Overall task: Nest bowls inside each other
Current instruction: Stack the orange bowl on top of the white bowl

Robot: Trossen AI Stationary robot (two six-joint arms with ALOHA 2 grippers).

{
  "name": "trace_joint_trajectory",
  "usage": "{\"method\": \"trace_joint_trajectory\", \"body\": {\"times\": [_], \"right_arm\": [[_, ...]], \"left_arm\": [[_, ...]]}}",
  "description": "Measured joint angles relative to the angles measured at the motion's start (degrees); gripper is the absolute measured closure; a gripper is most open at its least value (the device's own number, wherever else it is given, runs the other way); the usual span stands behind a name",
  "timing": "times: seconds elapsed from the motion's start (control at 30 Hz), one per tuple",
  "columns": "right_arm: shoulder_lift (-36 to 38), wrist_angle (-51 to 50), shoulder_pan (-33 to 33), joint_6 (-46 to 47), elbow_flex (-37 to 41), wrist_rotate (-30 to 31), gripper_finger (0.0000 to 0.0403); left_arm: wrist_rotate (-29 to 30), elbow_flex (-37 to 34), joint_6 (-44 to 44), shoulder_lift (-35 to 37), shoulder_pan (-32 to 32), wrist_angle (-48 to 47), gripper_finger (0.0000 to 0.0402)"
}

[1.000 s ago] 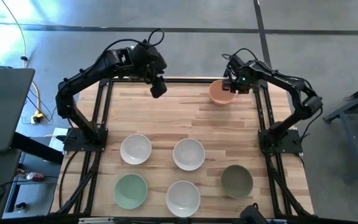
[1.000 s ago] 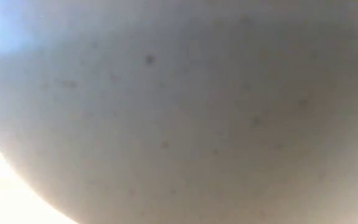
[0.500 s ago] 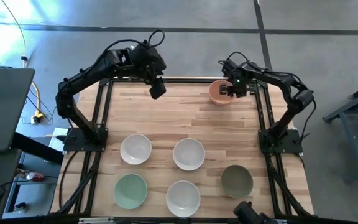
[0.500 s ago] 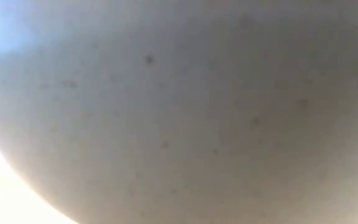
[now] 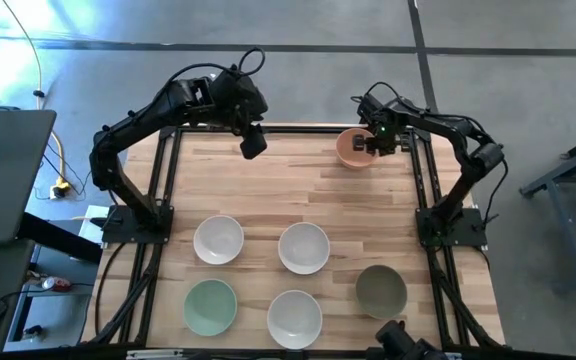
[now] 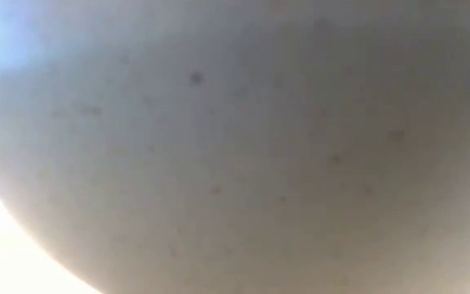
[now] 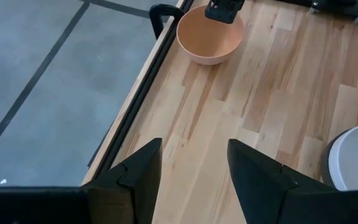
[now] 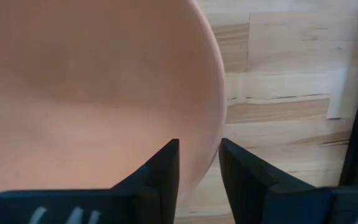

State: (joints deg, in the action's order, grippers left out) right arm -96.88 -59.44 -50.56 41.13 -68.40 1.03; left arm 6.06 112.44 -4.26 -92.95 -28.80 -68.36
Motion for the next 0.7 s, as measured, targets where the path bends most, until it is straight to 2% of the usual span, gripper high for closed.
{"method": "trace_joint_trajectory", "body": {"times": [0.2, 0.43, 0.7], "right_arm": [[0.0, 0.16, -0.46, -0.67, 0.0, -0.25, 0.0356], [-1.7, 0.05, -0.43, -1.26, 0.0, -1.26, 0.0393], [-3.45, 1.66, 1.16, -1.71, 0.0, -0.43, 0.04]], "left_arm": [[-0.92, 0.0, -0.04, 0.0, 0.01, 0.0, 0.0229], [-1.28, 0.0, -0.04, 0.0, 0.02, 0.0, 0.0229], [-1.5, 0.0, -0.4, 0.0, 0.02, -0.87, 0.0229]]}}
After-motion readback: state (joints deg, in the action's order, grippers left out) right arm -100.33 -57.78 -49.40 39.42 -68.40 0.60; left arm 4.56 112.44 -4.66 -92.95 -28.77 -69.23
